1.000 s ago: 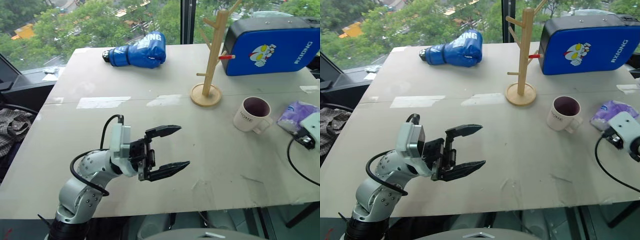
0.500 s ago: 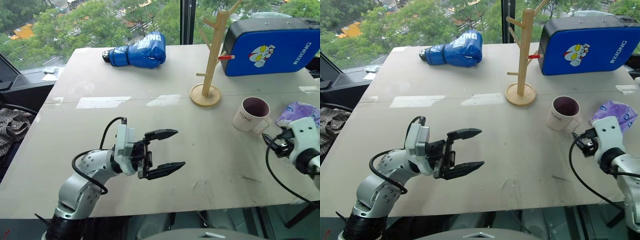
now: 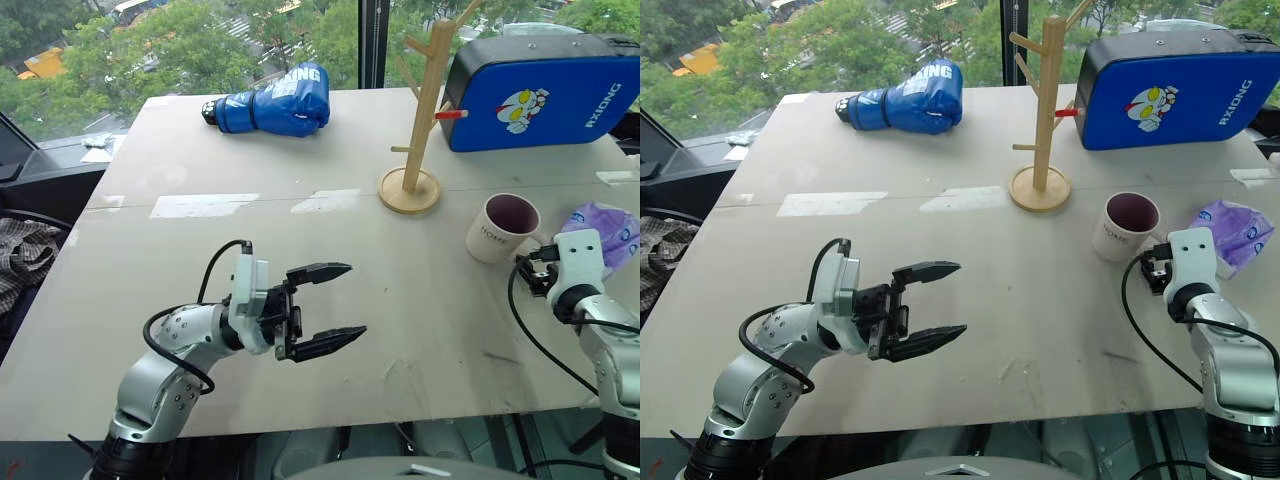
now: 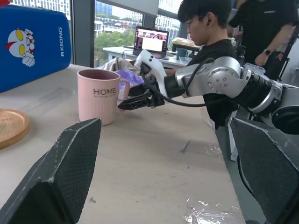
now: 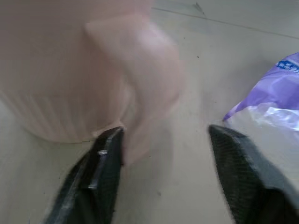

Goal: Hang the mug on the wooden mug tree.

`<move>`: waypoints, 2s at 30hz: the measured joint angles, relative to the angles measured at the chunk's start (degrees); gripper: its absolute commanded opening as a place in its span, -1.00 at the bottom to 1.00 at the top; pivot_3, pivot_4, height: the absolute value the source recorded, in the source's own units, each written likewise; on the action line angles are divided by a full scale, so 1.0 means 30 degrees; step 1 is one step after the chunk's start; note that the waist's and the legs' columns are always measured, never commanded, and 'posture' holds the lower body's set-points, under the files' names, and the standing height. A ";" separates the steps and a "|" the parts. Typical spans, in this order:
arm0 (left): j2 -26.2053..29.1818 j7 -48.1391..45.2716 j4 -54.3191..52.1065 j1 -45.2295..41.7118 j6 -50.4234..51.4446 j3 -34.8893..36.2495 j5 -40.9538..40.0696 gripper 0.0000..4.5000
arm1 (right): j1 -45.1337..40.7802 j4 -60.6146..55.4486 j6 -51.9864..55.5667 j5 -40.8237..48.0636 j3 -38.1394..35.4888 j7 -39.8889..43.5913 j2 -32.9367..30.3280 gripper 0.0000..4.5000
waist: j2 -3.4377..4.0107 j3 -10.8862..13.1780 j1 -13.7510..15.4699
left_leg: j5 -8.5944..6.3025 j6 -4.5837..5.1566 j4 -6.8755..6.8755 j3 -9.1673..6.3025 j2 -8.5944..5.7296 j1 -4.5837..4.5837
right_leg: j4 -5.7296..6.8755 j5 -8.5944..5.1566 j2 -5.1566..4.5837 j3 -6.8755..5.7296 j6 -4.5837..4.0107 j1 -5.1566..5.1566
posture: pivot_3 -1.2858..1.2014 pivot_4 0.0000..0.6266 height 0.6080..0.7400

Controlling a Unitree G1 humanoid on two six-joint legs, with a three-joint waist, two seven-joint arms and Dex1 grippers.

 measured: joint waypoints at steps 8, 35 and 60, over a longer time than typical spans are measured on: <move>0.0046 -0.0204 0.1276 -0.0151 -0.0353 0.1125 -0.0092 1.00 | -0.0941 0.2305 -0.3529 -0.0337 0.0331 0.0450 -0.0083 -0.97 | 0.0009 -0.0007 -0.0014 | 0.0000 0.0000 0.0004 0.0001 -0.0002 0.0014 | 0.0011 0.0001 0.0011 -0.0005 0.0000 0.0008 | 0.03 -0.52 1.00; -0.1852 0.4043 -0.2436 0.2789 -0.0627 0.3222 -0.1943 1.00 | -1.9123 1.8593 -1.0549 0.1018 0.5037 1.5521 -0.4121 -0.97 | 0.0032 0.0040 -0.0450 | -0.0002 0.0005 -0.0024 -0.0002 0.0006 -0.0071 | -0.0074 0.0005 -0.0016 -0.0009 -0.0005 -0.0039 | 0.03 -0.52 1.00; -0.3086 0.3817 -0.0126 0.3436 -0.2867 0.4934 -0.2708 1.00 | -1.5481 1.6890 -0.9726 0.0400 0.3594 1.4662 -0.5587 0.41 | 0.0041 0.0038 -0.0403 | 0.0004 0.0001 0.0057 -0.0012 -0.0006 -0.0345 | -0.0017 0.0009 -0.0025 -0.0027 -0.0003 -0.0302 | 0.03 -0.52 1.00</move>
